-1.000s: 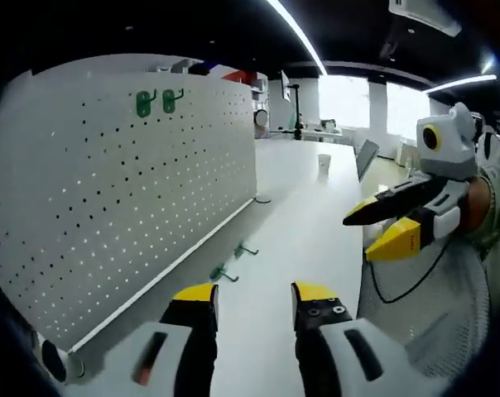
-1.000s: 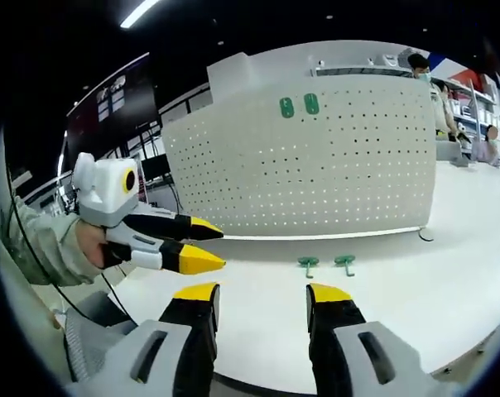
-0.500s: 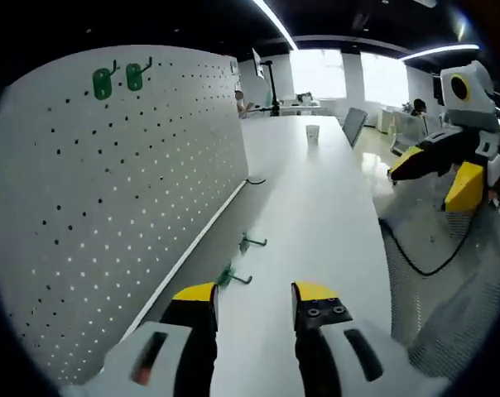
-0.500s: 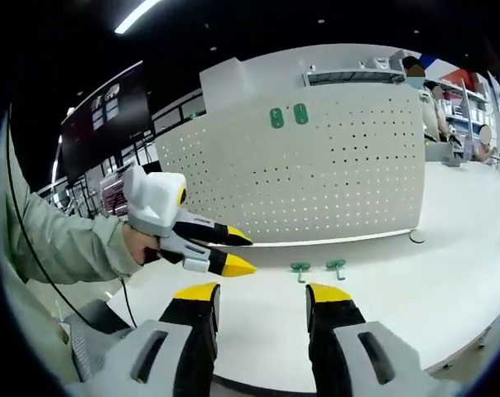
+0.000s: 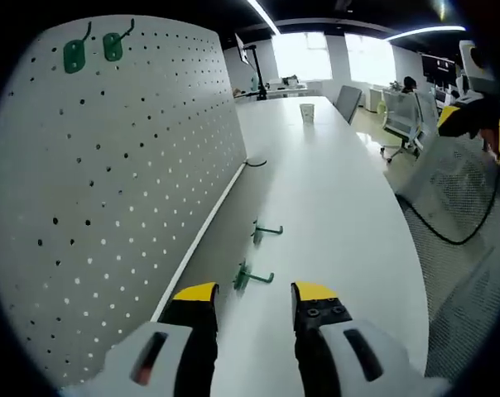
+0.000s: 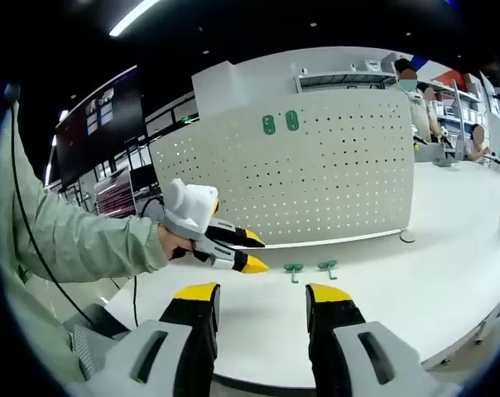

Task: Insert the hook assembly into the mounting plate slot until the hook locks in place.

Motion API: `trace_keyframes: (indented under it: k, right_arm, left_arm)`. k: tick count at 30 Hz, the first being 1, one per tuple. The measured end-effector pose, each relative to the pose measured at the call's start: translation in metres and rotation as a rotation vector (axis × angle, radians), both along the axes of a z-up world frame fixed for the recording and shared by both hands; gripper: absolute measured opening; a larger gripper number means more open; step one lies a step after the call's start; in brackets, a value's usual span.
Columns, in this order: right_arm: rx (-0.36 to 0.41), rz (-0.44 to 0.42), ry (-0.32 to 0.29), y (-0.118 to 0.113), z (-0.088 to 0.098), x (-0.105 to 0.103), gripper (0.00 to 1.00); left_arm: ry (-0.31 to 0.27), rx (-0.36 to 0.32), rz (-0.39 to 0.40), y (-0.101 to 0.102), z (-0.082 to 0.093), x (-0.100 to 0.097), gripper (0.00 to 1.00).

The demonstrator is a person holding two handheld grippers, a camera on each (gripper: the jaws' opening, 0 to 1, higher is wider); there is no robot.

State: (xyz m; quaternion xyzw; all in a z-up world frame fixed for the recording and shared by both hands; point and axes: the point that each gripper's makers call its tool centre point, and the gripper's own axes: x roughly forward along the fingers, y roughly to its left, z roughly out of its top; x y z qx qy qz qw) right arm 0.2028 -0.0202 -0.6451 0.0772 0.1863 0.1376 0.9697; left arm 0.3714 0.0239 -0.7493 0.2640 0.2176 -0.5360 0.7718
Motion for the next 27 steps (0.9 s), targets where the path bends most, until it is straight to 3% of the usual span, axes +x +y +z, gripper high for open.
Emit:
trace_keyframes:
  k: [12,27]
  right_arm:
    - [0.006,-0.023,-0.002,-0.003,0.005,0.009,0.4]
    - [0.02,-0.06,0.016,-0.009,0.001,0.014,0.39]
  left_arm:
    - [0.052,0.043,-0.011,-0.009,-0.032,0.029,0.35]
    - [0.083,0.074,-0.038,-0.017,-0.054,0.035,0.32]
